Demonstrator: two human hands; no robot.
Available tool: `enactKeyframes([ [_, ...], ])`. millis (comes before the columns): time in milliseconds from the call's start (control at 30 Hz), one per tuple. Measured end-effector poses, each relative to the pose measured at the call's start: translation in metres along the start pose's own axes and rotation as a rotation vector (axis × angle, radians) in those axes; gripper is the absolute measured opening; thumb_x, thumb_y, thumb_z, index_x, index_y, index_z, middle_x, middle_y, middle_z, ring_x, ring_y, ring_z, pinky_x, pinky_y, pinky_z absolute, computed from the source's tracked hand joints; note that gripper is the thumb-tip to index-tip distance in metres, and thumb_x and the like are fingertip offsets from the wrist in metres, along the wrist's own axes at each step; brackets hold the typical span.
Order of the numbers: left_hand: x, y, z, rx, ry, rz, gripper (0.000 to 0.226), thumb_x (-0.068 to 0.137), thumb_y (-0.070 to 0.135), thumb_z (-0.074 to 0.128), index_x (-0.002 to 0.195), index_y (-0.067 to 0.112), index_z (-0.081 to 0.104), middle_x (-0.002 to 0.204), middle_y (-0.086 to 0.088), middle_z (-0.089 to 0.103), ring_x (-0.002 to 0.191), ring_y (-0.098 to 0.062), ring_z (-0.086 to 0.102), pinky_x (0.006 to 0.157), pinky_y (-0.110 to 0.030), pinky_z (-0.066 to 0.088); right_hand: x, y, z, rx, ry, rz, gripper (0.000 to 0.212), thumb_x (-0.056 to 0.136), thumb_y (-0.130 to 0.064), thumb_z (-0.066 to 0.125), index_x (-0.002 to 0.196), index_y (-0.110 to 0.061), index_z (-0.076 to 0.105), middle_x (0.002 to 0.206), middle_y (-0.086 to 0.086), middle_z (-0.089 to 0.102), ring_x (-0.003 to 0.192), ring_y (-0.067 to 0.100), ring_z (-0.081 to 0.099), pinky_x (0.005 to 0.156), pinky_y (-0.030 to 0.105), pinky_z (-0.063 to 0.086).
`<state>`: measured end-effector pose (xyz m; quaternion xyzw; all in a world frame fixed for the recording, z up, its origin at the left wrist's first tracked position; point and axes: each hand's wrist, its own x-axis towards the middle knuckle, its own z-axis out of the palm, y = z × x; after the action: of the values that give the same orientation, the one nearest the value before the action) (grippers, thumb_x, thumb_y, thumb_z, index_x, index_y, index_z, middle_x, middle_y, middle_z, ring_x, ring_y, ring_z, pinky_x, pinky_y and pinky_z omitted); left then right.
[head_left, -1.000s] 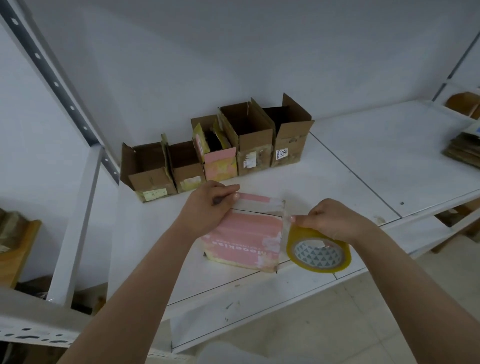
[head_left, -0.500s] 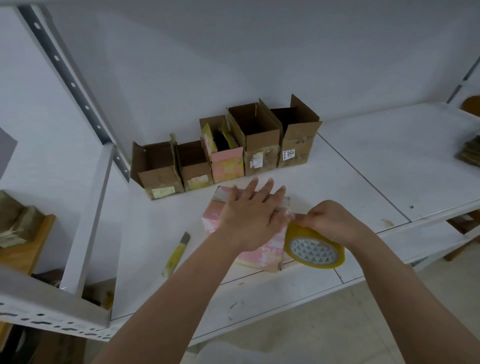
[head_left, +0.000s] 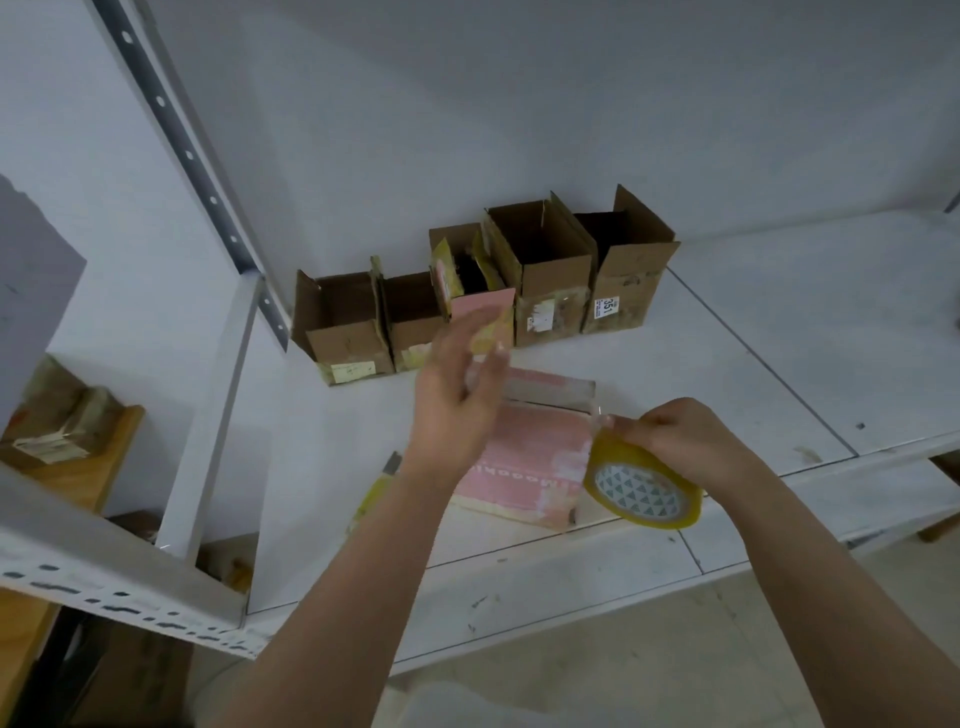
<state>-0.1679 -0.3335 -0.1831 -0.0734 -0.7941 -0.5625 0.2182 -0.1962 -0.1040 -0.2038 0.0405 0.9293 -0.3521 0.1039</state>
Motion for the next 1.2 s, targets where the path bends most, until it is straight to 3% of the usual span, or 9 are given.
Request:
enactKeyframes([
  [133, -0.005, -0.036, -0.042, 0.247, 0.340, -0.250, 0.027, 0.097, 0.023, 0.048, 0.122, 0.026, 0.059, 0.125, 0.003, 0.057, 0.107, 0.001, 0.054, 0.093, -0.024, 0.049, 0.000, 0.000, 0.000, -0.003, -0.001, -0.012, 0.054, 0.081, -0.059, 0.064, 0.061, -0.009, 0.072, 0.060, 0.008, 0.068, 0.056, 0.020, 0.067, 0.064, 0.035, 0.055],
  [300, -0.048, -0.101, -0.052, 0.961, -0.339, -0.833, 0.054, 0.098, 0.022, 0.041, 0.143, -0.007, 0.033, 0.147, -0.029, 0.032, 0.138, -0.043, 0.026, 0.113, -0.045, 0.028, 0.000, -0.004, 0.000, -0.007, -0.006, -0.008, 0.052, 0.081, -0.058, 0.065, 0.061, -0.010, 0.072, 0.059, 0.006, 0.068, 0.055, 0.021, 0.068, 0.065, 0.036, 0.056],
  [367, -0.059, -0.108, -0.041, 1.170, -0.450, -0.799, 0.053, 0.098, 0.011, 0.034, 0.147, -0.005, 0.028, 0.148, -0.034, 0.029, 0.141, -0.045, 0.021, 0.114, -0.042, 0.027, 0.000, -0.005, 0.000, -0.011, -0.006, -0.007, 0.051, 0.081, -0.057, 0.065, 0.060, -0.011, 0.072, 0.058, 0.005, 0.068, 0.055, 0.020, 0.068, 0.064, 0.035, 0.056],
  [500, -0.054, -0.108, -0.042, 1.264, -0.397, -0.645, 0.045, 0.096, -0.001, 0.034, 0.135, 0.009, 0.051, 0.131, -0.024, 0.053, 0.125, -0.035, 0.049, 0.095, -0.033, 0.046, 0.000, -0.006, 0.000, -0.015, -0.005, -0.004, 0.049, 0.082, -0.057, 0.065, 0.062, -0.013, 0.072, 0.059, 0.004, 0.068, 0.055, 0.019, 0.067, 0.063, 0.032, 0.054],
  [600, -0.054, -0.100, -0.056, 1.122, -0.274, -0.659, 0.026, 0.093, 0.004, 0.042, 0.108, 0.004, 0.064, 0.110, -0.017, 0.067, 0.100, -0.032, 0.062, 0.081, -0.034, 0.047, -0.002, -0.005, -0.001, 0.010, -0.008, 0.010, 0.047, 0.082, -0.057, 0.064, 0.063, -0.014, 0.072, 0.060, 0.003, 0.069, 0.056, 0.018, 0.068, 0.062, 0.030, 0.053],
  [667, -0.052, -0.087, -0.065, 0.901, -0.083, -0.610, 0.011, 0.094, 0.010, 0.046, 0.095, 0.006, 0.056, 0.093, -0.014, 0.065, 0.078, -0.028, 0.058, 0.062, -0.033, 0.041, -0.003, -0.004, 0.000, 0.024, -0.021, 0.011, 0.048, 0.082, -0.059, 0.064, 0.064, -0.015, 0.072, 0.060, 0.002, 0.069, 0.056, 0.017, 0.068, 0.059, 0.028, 0.052],
  [800, -0.012, -0.029, -0.058, 0.423, 0.209, -0.300, 0.012, 0.098, 0.009, 0.041, 0.106, 0.014, 0.048, 0.077, 0.006, 0.053, 0.070, -0.007, 0.055, 0.053, -0.020, 0.037, -0.004, -0.003, -0.001, 0.030, -0.024, 0.018, 0.052, 0.080, -0.061, 0.064, 0.062, -0.014, 0.071, 0.058, 0.001, 0.068, 0.054, 0.016, 0.067, 0.054, 0.025, 0.049],
  [1067, 0.035, 0.046, 0.041, -0.040, -0.583, -0.243, 0.045, 0.104, 0.036, 0.039, 0.073, 0.012, 0.062, 0.049, 0.003, 0.056, 0.039, -0.011, 0.048, 0.041, -0.019, 0.039, -0.009, 0.001, -0.009, 0.138, -0.151, 0.002, 0.054, 0.080, -0.059, 0.065, 0.076, -0.005, 0.073, 0.072, 0.008, 0.073, 0.064, 0.021, 0.071, 0.066, 0.032, 0.055],
  [1200, 0.027, 0.015, 0.059, -0.003, -0.533, -0.271, 0.049, 0.103, 0.038, 0.041, 0.065, 0.012, 0.056, 0.043, 0.004, 0.052, 0.031, -0.007, 0.042, 0.037, -0.016, 0.034, -0.017, 0.019, -0.023, 0.380, -0.289, -0.070, 0.014, 0.088, -0.028, 0.067, 0.089, -0.016, 0.075, 0.086, 0.004, 0.074, 0.086, 0.025, 0.070, 0.071, 0.027, 0.050],
])
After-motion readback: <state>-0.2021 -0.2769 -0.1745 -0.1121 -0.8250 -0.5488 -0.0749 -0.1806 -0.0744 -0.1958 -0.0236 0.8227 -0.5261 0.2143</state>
